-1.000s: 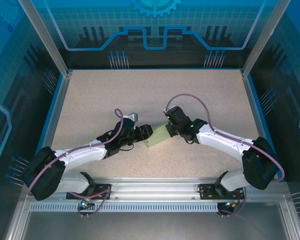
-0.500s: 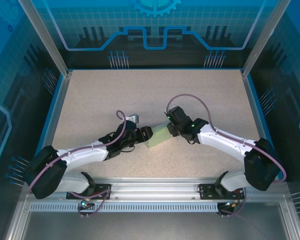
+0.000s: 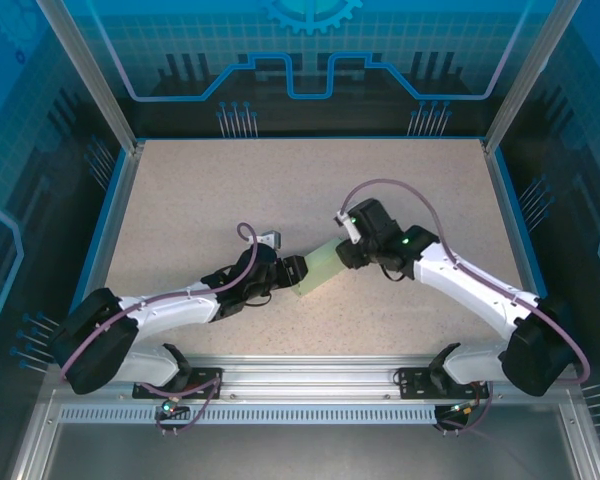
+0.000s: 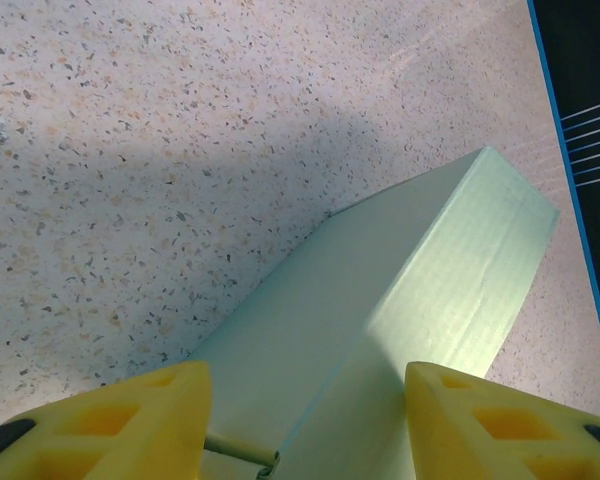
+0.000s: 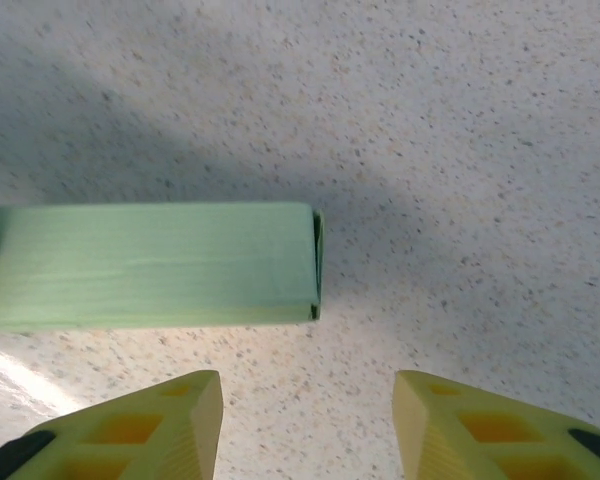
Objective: Fold the paper box
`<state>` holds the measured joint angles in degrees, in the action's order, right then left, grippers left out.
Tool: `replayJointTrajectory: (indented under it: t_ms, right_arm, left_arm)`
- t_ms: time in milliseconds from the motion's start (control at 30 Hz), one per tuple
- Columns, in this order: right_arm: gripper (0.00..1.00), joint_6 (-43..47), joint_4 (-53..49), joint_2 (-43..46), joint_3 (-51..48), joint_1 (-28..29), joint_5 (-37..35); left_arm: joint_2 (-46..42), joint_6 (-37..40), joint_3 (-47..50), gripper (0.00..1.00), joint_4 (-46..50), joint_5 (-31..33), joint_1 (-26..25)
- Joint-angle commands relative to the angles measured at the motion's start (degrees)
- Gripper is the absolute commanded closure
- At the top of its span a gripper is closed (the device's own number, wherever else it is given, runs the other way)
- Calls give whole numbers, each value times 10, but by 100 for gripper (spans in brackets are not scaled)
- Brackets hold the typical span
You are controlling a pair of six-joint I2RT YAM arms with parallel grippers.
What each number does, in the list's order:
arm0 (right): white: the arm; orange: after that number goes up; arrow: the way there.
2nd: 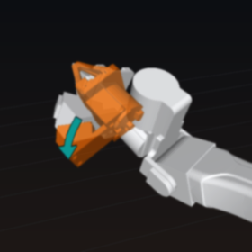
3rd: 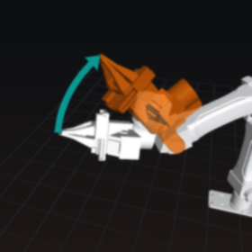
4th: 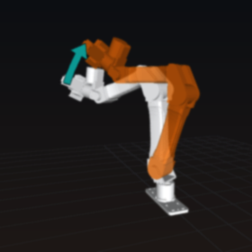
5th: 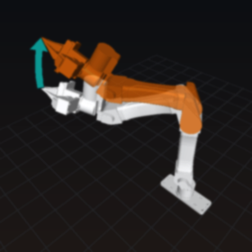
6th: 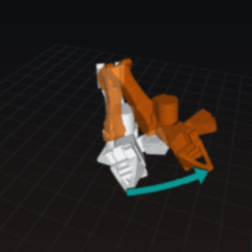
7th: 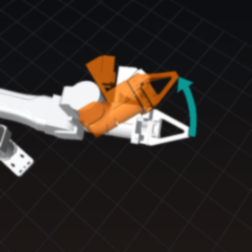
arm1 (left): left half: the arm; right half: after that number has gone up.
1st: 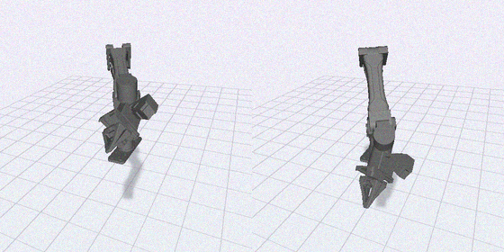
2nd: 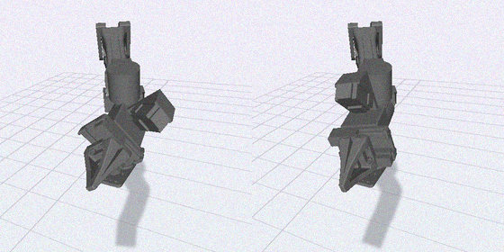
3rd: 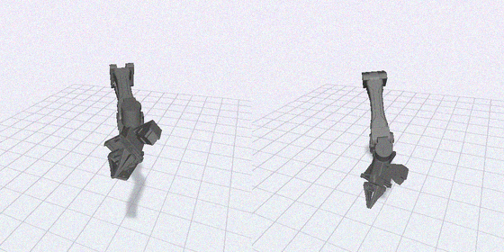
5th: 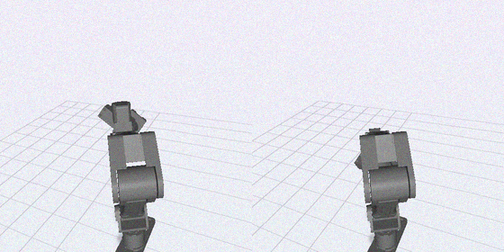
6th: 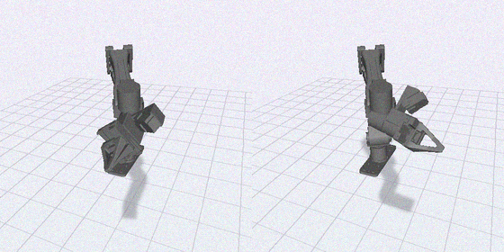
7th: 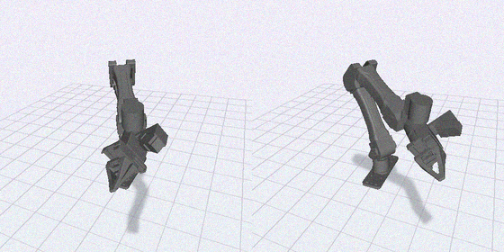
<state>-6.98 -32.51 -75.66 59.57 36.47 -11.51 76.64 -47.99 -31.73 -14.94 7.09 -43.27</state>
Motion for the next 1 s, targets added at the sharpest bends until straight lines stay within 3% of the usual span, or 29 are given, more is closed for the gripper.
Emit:
replayJointTrajectory:
  t_ms: [0, 133, 300, 567, 767, 967]
  right_arm:
    - [50, 10, 5, -28, 34, -66, 168]
    - [48, 10, 21, -77, 54, -120, 272]
    - [47, 14, 29, -140, 69, -152, 344]
    - [52, 19, 41, -191, 58, -167, 362]
    - [70, 14, 56, -180, 8, -173, 358]
    - [70, -17, 90, -129, -55, -180, 347]
  left_arm:
    - [21, 18, 6, 46, 65, 13, -5]
    - [15, 20, 4, 46, 68, 16, -7]
    - [11, 21, 2, 46, 69, 20, -8]
    - [9, 23, -2, 46, 69, 18, -9]
    - [4, 33, -4, 46, 69, 26, -8]
    - [25, 63, -25, 46, 62, 28, 8]
